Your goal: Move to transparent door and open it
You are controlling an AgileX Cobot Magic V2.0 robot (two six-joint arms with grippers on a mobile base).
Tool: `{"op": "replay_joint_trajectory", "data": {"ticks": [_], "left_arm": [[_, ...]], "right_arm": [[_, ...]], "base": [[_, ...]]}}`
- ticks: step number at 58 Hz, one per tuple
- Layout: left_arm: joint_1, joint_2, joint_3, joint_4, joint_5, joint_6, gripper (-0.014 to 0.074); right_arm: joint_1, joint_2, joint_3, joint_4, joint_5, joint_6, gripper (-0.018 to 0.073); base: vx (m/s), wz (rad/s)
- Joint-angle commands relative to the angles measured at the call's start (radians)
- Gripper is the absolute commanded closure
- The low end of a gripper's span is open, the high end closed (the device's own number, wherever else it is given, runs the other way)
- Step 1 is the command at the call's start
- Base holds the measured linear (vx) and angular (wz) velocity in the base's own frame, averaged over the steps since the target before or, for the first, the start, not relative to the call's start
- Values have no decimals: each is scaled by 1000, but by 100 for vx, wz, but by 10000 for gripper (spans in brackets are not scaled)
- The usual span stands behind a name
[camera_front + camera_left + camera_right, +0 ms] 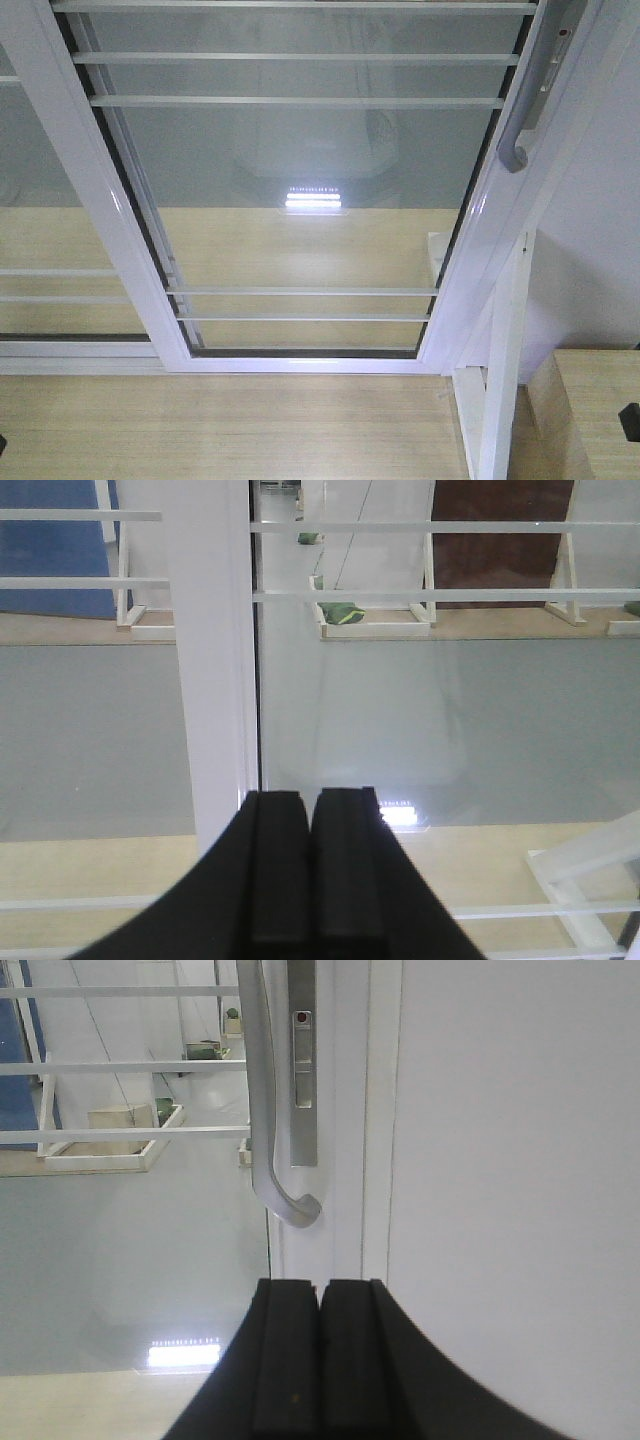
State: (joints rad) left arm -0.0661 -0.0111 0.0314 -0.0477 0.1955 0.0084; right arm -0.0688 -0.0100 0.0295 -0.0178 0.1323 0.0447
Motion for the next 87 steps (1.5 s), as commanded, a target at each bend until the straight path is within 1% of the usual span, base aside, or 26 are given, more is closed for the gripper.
{"op": "replay_joint_trajectory", "data": {"ticks": [1,5,11,17,48,53,59,69,78,87], "left_arm": [[3,-13,15,-3,-82,-8,599],[3,7,15,-3,-97,-8,599],[1,7,15,-3,-79,-8,599],[9,7,15,-3,-79,-8,599],[9,7,15,-2,-79,-8,599],[9,7,15,-2,-79,13,599],[9,7,15,-2,-79,11,599],[9,7,15,-2,-79,11,599],[9,7,15,-2,-86,11,599],[9,7,7,-11,-120,4,599]], "right_arm": [[-1,-14,4,-3,-84,0,568],[-5,-2,3,-3,-85,0,568],[-3,-4,4,-3,-76,0,568],[-2,-4,4,-3,-76,0,568],[-3,-4,4,-3,-76,0,568],[-3,-4,4,-3,-76,0,568],[-3,-4,4,-3,-76,0,568],[-3,-4,4,-59,-76,-16,568],[-3,-4,4,-59,-78,-15,568],[-3,-4,4,-55,-116,2,568]], "base": [[8,-5],[2,-9],[-1,1],[-1,4],[0,0],[0,0],[0,0],[0,0],[0,0],[0,0]]}}
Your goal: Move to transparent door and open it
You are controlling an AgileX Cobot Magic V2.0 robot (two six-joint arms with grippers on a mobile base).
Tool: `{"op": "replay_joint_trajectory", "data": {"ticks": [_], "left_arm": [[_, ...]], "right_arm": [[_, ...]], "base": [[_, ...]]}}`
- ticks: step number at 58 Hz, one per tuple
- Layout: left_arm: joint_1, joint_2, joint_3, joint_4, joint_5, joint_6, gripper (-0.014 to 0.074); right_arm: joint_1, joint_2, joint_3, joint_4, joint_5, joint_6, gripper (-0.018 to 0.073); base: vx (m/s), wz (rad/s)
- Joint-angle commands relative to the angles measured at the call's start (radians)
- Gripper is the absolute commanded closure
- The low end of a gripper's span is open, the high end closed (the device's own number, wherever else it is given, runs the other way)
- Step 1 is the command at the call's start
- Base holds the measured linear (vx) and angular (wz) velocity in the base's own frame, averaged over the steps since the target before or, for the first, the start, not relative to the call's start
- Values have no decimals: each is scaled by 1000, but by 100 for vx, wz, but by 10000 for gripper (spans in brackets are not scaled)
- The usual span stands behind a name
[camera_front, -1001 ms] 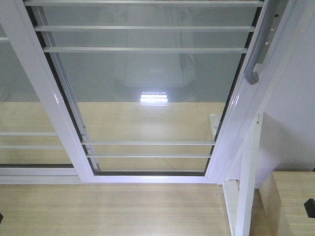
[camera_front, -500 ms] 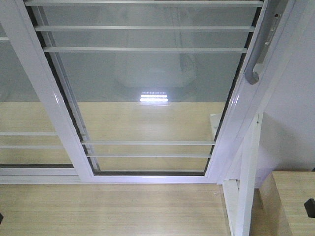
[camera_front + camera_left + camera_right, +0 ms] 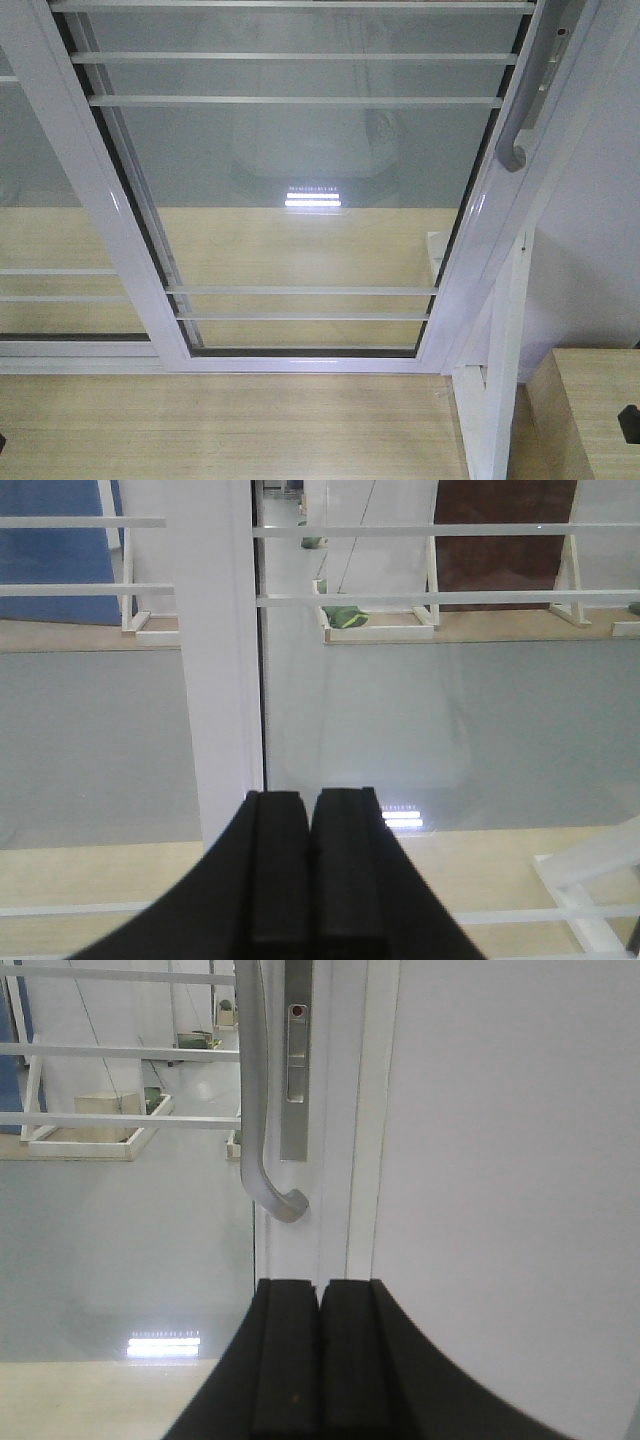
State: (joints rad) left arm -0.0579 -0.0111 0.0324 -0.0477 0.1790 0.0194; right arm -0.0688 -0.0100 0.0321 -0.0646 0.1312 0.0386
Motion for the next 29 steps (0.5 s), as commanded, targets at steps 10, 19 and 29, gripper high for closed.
{"op": "replay_joint_trajectory", "data": {"ticks": [10,19,29], "left_arm": [[1,7,6,-3,-215,-7,599],[1,7,-13,-3,-455,-7,599],[1,49,-180,-3,-431,17,599]], "right_arm": [[-3,-4,0,-6,-247,11,568],[-3,-3,-71,-1,-301,18,568],[-3,64,-315,-15,-86,5,566]], "base": [[0,0],[0,0],[0,0]]}}
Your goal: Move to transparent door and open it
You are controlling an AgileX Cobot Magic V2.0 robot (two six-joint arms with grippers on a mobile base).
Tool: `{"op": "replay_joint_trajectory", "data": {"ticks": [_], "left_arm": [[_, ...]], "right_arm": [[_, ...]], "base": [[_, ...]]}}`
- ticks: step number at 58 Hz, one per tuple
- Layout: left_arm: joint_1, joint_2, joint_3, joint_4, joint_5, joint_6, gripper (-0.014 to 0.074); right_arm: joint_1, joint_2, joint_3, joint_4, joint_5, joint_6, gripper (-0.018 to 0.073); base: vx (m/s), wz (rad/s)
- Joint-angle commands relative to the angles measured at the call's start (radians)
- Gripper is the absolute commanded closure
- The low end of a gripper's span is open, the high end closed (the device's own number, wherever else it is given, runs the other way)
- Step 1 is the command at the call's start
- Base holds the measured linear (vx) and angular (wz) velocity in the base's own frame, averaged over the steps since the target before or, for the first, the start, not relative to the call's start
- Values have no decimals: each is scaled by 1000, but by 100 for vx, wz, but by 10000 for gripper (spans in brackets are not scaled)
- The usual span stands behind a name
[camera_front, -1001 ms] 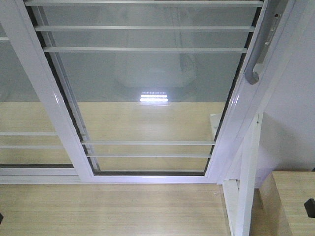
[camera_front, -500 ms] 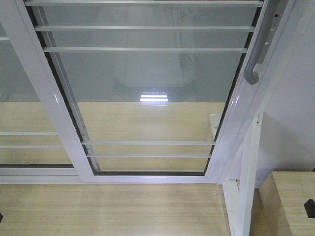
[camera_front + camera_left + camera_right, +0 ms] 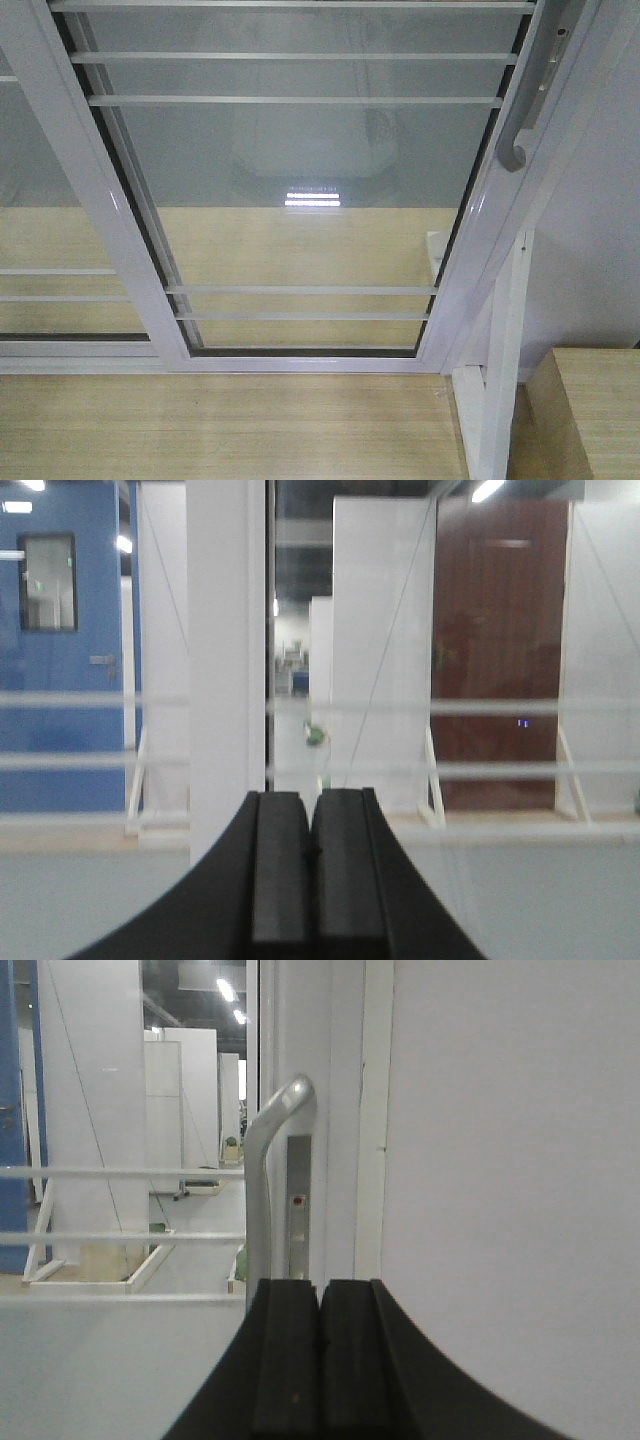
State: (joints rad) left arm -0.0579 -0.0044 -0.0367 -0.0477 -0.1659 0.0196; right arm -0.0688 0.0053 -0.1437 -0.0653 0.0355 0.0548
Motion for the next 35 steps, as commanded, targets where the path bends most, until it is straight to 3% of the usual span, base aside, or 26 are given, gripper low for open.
{"op": "replay_joint_trajectory", "data": {"ticks": [1,11,21,35], "left_arm": [[1,51,-128,-3,-76,25,599],[1,235,-333,-3,-22,127,599],[1,473,-460,-3,-28,124,599],[0,727,-463,-12,-40,99,577]], "right_arm": [[-3,65,-161,-18,20,-11,566],[-3,259,-380,-80,57,-13,565],[-3,491,-495,-114,48,-13,564],[-3,783,-499,-101,16,-9,512]], "base": [[0,0],[0,0],[0,0],[0,0]]}}
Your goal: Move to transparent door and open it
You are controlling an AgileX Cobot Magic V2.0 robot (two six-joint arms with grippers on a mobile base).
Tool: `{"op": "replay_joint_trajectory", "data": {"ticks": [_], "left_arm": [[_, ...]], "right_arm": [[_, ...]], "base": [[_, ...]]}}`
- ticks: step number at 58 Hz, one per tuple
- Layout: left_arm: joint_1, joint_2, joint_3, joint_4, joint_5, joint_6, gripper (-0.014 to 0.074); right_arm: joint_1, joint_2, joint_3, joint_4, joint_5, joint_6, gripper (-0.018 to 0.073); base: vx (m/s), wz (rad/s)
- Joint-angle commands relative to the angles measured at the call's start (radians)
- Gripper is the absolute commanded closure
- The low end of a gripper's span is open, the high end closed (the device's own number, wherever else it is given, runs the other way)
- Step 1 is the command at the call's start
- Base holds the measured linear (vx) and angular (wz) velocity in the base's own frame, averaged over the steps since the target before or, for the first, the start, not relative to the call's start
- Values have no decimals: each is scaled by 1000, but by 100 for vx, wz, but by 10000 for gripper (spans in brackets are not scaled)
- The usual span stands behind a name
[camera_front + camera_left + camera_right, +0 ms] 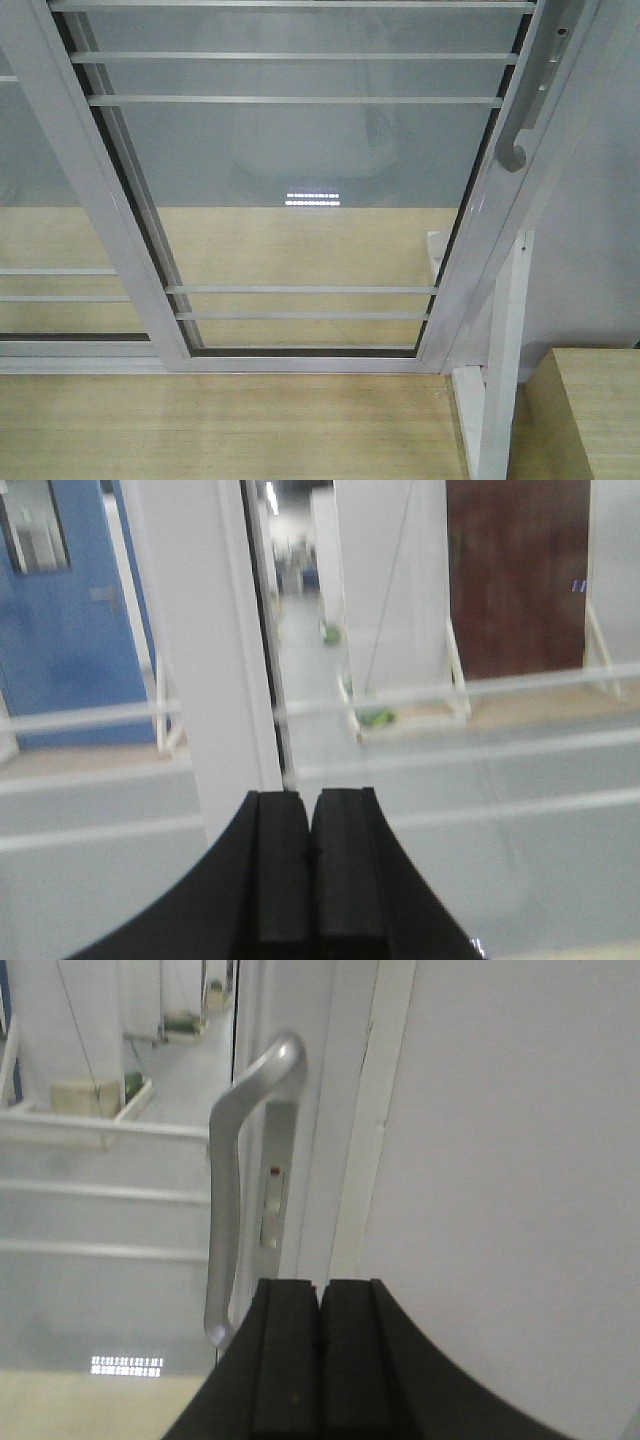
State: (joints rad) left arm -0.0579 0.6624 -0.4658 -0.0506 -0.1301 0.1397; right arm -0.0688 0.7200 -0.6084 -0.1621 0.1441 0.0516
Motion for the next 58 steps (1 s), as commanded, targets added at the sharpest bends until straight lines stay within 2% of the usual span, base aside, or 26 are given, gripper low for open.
{"op": "replay_joint_trajectory", "data": {"ticks": [1,10,20,25,33,46,58], "left_arm": [[0,73,-34,-10,-75,-27,570],[0,149,-34,-8,-74,-51,489],[0,203,-34,-8,-74,-51,308],[0,221,-34,-8,-74,-51,225],[0,221,-34,-8,-77,-51,160],[0,221,-34,-8,-76,-51,164],[0,221,-34,-8,-76,-51,164]], "right_arm": [[-3,79,-34,-5,-98,-5,503],[-3,181,-34,-4,-159,-6,360],[-2,274,-34,1,-243,2,122],[-1,333,-34,13,-281,9,45],[-1,450,-34,7,-418,9,30],[-1,619,-35,-26,-729,16,30],[-1,771,-110,-138,-801,123,30]], "base": [[0,0],[0,0],[0,0],[0,0],[0,0],[0,0],[0,0]]}}
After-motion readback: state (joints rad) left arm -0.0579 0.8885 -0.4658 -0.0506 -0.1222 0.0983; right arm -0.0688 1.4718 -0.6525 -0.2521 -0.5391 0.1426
